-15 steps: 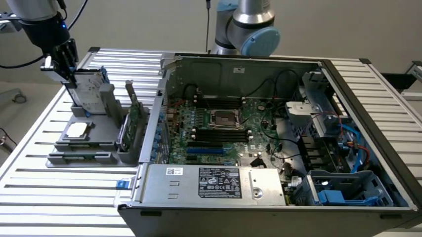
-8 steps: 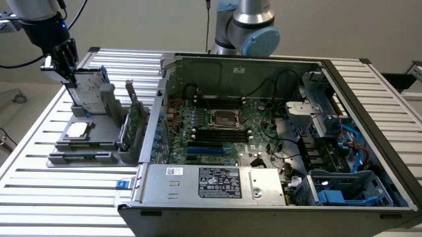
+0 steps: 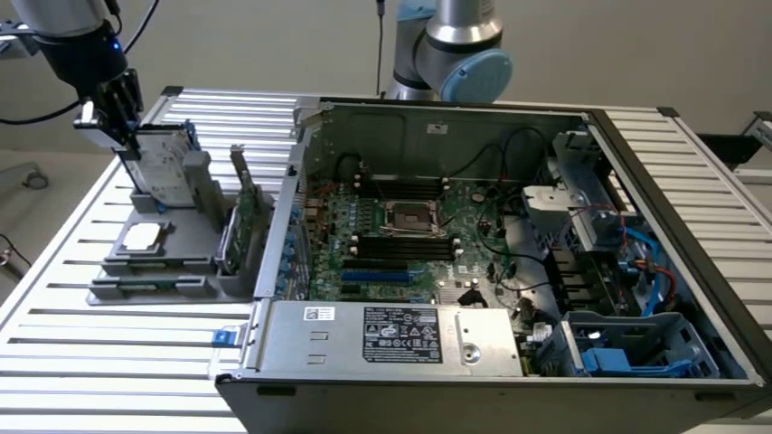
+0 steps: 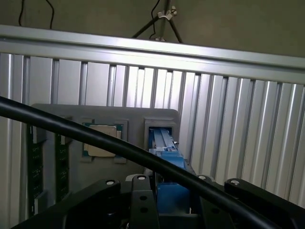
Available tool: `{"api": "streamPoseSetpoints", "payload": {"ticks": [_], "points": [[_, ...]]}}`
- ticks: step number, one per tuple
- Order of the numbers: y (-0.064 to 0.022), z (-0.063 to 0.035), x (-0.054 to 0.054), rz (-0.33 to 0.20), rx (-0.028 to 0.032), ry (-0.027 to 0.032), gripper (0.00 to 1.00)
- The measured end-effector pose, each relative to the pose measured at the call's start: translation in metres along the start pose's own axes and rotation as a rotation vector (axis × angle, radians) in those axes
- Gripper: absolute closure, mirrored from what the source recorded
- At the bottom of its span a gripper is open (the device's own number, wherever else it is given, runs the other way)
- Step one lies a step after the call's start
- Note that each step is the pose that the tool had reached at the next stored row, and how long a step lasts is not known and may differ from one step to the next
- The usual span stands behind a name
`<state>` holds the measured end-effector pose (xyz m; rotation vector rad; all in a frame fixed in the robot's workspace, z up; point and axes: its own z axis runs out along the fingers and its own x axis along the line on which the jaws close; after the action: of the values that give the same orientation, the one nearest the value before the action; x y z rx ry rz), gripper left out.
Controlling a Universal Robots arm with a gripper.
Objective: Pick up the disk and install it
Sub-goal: 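Pick up the disk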
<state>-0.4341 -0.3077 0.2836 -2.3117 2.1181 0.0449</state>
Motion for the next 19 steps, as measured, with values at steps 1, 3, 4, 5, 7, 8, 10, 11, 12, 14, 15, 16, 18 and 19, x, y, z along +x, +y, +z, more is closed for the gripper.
{"api": "streamPoseSetpoints", "payload": {"ticks": [1,3,4,5,7,8,10,11,12,14,15,16,18,19], "points": [[0.0,-0.0002,0.0,0.0,0.0001,-0.0004,0.67],[0.0,-0.0006,0.0,0.0,0.0002,-0.0011,0.67],[0.0,-0.0007,0.0,0.0,0.0003,-0.0015,0.67],[0.0,-0.0007,0.0,0.0,0.0003,-0.0017,0.67],[0.0,-0.0008,0.0,0.0,0.0002,-0.0021,0.67],[0.0,-0.0008,0.0,0.0,0.0002,-0.0021,0.67],[0.0,-0.0008,0.0,0.0,0.0001,-0.0021,0.67],[0.0,-0.0008,0.0,0.0,0.0002,-0.0021,0.67],[0.0,-0.0008,0.0,0.0,0.0002,-0.0022,0.67],[0.0,-0.0008,0.0,0.0,0.0,-0.0021,0.67],[0.0,-0.0008,0.0,0.0,-0.0001,-0.0022,0.67],[0.0,-0.0008,0.0,0.0,-0.0004,-0.0022,0.67],[0.0,-0.0008,0.0,-0.001,-0.001,-0.0022,0.67],[0.0,-0.0008,0.0,-0.001,-0.0012,-0.0022,0.67]]}}
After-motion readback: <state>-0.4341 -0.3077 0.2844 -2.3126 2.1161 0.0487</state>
